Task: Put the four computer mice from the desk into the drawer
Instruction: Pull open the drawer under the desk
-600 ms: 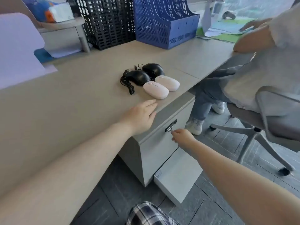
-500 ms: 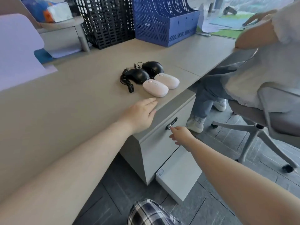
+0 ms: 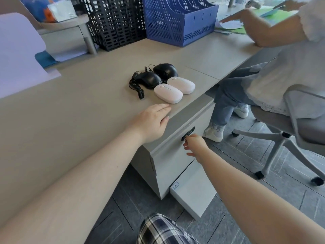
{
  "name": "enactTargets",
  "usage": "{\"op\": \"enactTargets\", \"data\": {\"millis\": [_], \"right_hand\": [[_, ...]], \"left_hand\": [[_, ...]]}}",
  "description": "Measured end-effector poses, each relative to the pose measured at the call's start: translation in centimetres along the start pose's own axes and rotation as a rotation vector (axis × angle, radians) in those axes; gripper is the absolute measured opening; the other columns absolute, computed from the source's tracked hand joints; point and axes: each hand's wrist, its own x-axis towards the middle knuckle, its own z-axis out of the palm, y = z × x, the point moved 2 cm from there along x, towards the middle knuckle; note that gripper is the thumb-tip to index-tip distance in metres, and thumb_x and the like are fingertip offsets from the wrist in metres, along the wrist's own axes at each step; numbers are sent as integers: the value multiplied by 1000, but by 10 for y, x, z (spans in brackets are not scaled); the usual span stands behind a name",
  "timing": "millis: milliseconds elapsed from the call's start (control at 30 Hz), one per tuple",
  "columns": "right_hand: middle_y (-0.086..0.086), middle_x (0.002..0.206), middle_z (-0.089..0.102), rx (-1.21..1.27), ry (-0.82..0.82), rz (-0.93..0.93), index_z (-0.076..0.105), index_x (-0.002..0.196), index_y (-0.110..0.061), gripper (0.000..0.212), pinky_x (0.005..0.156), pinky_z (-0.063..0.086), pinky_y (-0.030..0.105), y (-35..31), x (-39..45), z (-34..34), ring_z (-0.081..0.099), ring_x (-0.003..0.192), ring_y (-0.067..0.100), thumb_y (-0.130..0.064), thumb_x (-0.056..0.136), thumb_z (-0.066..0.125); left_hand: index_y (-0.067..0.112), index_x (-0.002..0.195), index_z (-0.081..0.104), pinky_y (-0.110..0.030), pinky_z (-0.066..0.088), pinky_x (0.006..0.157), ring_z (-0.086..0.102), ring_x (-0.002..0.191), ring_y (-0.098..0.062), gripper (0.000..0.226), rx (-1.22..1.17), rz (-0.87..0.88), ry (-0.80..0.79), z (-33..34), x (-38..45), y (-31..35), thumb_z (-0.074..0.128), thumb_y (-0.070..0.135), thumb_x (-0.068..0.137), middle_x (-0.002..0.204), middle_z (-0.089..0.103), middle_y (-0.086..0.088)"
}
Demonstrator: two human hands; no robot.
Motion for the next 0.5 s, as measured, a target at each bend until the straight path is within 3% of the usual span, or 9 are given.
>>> {"op": "enactTargets", "data": {"millis": [67, 167, 267, 333, 400, 500], "right_hand": [[5, 80, 60, -14, 29, 4, 54, 103, -12, 19, 76, 51, 36, 12, -3, -8, 56, 77, 19, -19, 96, 38], [9, 120, 58, -370, 236, -223, 48, 125, -20, 34, 95, 48, 45, 27, -11, -33, 51, 112, 30, -26, 91, 49], [1, 158, 19, -835, 330, -620, 20, 147, -32, 68, 115, 26, 46, 19, -31, -49, 7, 147, 28, -11, 90, 51], [-5, 162, 8, -1063, 184, -755, 25, 147, -31, 73, 119, 17, 46, 8, -35, -48, -6, 150, 23, 4, 86, 45], [-4, 160, 21, -1144, 46, -740, 38, 142, -24, 65, 121, 17, 43, 0, -33, -47, 0, 150, 20, 7, 85, 45], [-2, 148, 42, -1214, -19, -715, 47, 137, -21, 56, 123, 9, 44, -9, -30, -50, 15, 148, 19, 2, 86, 44]], "left_hand": [[2, 127, 56, -44, 41, 107, 50, 126, -30, 48, 6, -3, -10, -1, 0, 1, 37, 25, 88, 135, 56, -14], [2, 128, 55, -42, 39, 109, 49, 127, -30, 48, 11, -6, -4, -2, 0, 2, 38, 24, 88, 136, 55, -14], [2, 129, 54, -40, 37, 111, 47, 129, -30, 50, 18, -14, -8, -3, -2, 4, 36, 24, 88, 138, 53, -14], [5, 132, 51, -40, 35, 112, 44, 132, -28, 53, 29, -25, -17, -2, -3, 4, 34, 27, 88, 141, 50, -12], [8, 135, 48, -41, 34, 113, 40, 135, -25, 55, 33, -39, -30, -2, -5, 4, 31, 30, 88, 146, 46, -9], [12, 140, 41, -43, 30, 115, 34, 140, -20, 59, 26, -61, -62, -1, -8, 4, 26, 33, 87, 151, 38, -5]]}}
